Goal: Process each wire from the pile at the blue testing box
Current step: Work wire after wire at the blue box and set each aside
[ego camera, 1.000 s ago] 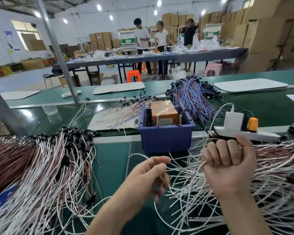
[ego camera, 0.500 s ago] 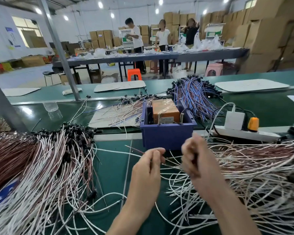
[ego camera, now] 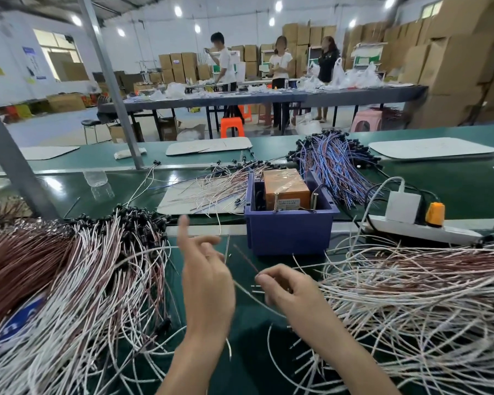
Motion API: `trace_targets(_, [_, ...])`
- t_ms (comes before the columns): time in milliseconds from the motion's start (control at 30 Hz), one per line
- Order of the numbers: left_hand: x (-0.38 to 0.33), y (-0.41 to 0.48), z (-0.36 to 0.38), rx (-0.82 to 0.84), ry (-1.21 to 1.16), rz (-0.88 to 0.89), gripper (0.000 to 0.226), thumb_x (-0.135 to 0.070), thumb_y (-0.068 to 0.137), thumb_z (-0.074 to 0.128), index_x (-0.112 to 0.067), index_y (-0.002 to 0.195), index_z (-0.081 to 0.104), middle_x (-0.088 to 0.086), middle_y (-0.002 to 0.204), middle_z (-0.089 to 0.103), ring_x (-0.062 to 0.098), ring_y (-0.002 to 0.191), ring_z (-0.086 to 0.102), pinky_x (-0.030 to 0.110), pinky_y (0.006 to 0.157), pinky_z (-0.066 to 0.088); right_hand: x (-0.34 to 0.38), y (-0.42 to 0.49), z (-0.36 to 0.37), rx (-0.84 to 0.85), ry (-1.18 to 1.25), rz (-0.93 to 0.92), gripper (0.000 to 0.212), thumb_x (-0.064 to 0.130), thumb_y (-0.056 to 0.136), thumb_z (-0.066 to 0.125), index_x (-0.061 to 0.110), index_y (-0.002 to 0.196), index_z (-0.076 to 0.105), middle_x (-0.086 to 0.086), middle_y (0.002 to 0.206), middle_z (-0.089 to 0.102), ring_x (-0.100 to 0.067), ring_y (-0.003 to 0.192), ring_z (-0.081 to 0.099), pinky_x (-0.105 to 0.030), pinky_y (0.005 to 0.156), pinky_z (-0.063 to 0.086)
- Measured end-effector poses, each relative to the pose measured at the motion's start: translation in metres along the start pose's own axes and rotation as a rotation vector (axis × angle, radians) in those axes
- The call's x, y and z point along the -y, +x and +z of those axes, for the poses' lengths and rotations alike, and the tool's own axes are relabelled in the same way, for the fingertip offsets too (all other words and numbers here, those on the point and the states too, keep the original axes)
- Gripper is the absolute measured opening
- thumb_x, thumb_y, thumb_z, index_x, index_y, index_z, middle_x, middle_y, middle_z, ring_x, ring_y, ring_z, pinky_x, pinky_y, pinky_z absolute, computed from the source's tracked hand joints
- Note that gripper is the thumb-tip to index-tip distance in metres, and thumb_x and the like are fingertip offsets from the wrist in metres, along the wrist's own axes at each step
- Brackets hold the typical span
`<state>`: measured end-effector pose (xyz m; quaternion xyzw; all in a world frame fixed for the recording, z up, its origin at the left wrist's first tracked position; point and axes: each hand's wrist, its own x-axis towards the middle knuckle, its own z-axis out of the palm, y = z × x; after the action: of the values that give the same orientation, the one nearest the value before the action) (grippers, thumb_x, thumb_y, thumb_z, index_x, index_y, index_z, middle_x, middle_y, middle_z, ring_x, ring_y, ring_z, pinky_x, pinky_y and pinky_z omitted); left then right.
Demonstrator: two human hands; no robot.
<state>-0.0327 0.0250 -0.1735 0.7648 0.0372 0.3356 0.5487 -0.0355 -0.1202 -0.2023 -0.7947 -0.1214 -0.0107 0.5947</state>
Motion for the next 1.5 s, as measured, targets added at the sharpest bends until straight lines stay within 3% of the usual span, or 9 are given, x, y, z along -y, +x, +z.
trace_targets(100, [0.012, 0.021, -0.022, -0.18, -0.179, -0.228, 0.075, 0.001, 0.104, 0.031, -0.047, 0.155, 0.003, -0.003, 0.12, 0.051, 0.014, 0.073, 0.065, 0.019, 0.056, 0.053, 0.001, 0.002, -0.007, -0.172, 0.092, 0.003, 0.015, 0.038, 0.1, 0.059, 0.032, 0.09, 0.069, 0.012, 0.065, 0.061, 0.002, 0.058, 0.052, -0.011, 0.056, 0.041])
trace_targets(200, [0.024, 0.028, -0.035, -0.187, 0.155, -0.172, 0.089, 0.015, 0.095, 0.035, -0.039, 0.158, 0.003, 0.013, 0.136, 0.045, 0.014, 0.065, 0.056, 0.022, 0.049, 0.045, 0.002, 0.005, -0.015, -0.341, 0.229, 0.024, 0.017, 0.036, 0.101, 0.057, 0.025, 0.094, 0.068, 0.011, 0.063, 0.057, -0.002, 0.056, 0.047, -0.014, 0.052, 0.04])
trace_targets(367, [0.02, 0.0, -0.013, 0.402, 0.47, 0.227, 0.07, 0.01, 0.093, 0.04, -0.039, 0.143, 0.043, -0.009, 0.118, 0.06, 0.012, 0.058, 0.059, 0.024, 0.052, 0.048, 0.001, 0.007, -0.02, -0.494, 0.306, 0.041, 0.014, 0.03, 0.101, 0.058, 0.021, 0.096, 0.068, 0.013, 0.057, 0.052, -0.003, 0.052, 0.043, -0.013, 0.048, 0.037])
trace_targets(533, [0.005, -0.022, 0.002, 0.752, 0.4, 0.323, 0.053, -0.003, 0.082, 0.032, -0.043, 0.116, 0.041, -0.021, 0.117, 0.051, 0.008, 0.1, 0.061, 0.04, 0.086, 0.051, 0.005, 0.006, -0.016, -0.406, 0.368, 0.041, 0.016, 0.027, 0.1, 0.059, 0.028, 0.092, 0.073, 0.009, 0.059, 0.05, -0.002, 0.048, 0.04, -0.011, 0.045, 0.034])
trace_targets(900, [0.005, -0.024, 0.002, 0.831, 0.262, 0.167, 0.028, -0.016, 0.084, 0.029, -0.038, 0.093, 0.045, -0.017, 0.094, 0.058, 0.011, 0.09, 0.058, 0.04, 0.085, 0.049, 0.013, 0.003, -0.009, -0.125, 0.449, -0.013, 0.023, 0.04, 0.087, 0.063, 0.033, 0.101, 0.079, 0.005, 0.061, 0.057, -0.009, 0.061, 0.055, -0.022, 0.061, 0.051])
trace_targets(1100, [0.011, -0.028, 0.007, 0.588, 0.152, 0.216, 0.016, -0.027, 0.101, 0.041, -0.042, 0.1, 0.045, -0.018, 0.087, 0.061, 0.006, 0.068, 0.056, 0.019, 0.061, 0.042, 0.006, 0.003, -0.014, -0.269, 0.349, -0.012, 0.025, 0.047, 0.09, 0.059, 0.037, 0.1, 0.079, 0.015, 0.055, 0.045, 0.0, 0.051, 0.04, -0.01, 0.049, 0.036])
trace_targets(1200, [0.014, -0.027, 0.013, 0.486, 0.056, 0.105, 0.008, -0.046, 0.102, 0.047, -0.045, 0.111, 0.047, -0.016, 0.085, 0.066, 0.01, 0.069, 0.062, 0.023, 0.06, 0.047, 0.003, 0.004, -0.016, -0.258, 0.377, 0.018, 0.03, 0.053, 0.088, 0.059, 0.035, 0.103, 0.079, 0.014, 0.055, 0.038, -0.002, 0.047, 0.033, -0.012, 0.044, 0.03])
trace_targets(1333, [0.015, -0.025, 0.019, 0.377, 0.051, 0.06, 0.012, -0.042, 0.099, 0.056, -0.035, 0.09, 0.062, -0.016, 0.076, 0.068, 0.006, 0.066, 0.061, 0.016, 0.059, 0.045, 0.003, 0.009, -0.024, -0.305, 0.498, 0.062, 0.037, 0.057, 0.095, 0.05, 0.035, 0.11, 0.076, 0.009, 0.061, 0.042, -0.004, 0.045, 0.028, -0.016, 0.039, 0.024])
trace_targets(1500, [0.014, -0.01, 0.022, 0.081, 0.028, -0.069, 0.017, -0.04, 0.099, 0.055, -0.03, 0.086, 0.059, -0.018, 0.064, 0.064, 0.004, 0.054, 0.054, 0.017, 0.051, 0.041, -0.001, 0.016, -0.039, -0.466, 0.638, 0.114, 0.027, 0.036, 0.105, 0.049, 0.026, 0.114, 0.072, 0.007, 0.062, 0.044, -0.004, 0.041, 0.024, -0.017, 0.036, 0.025])
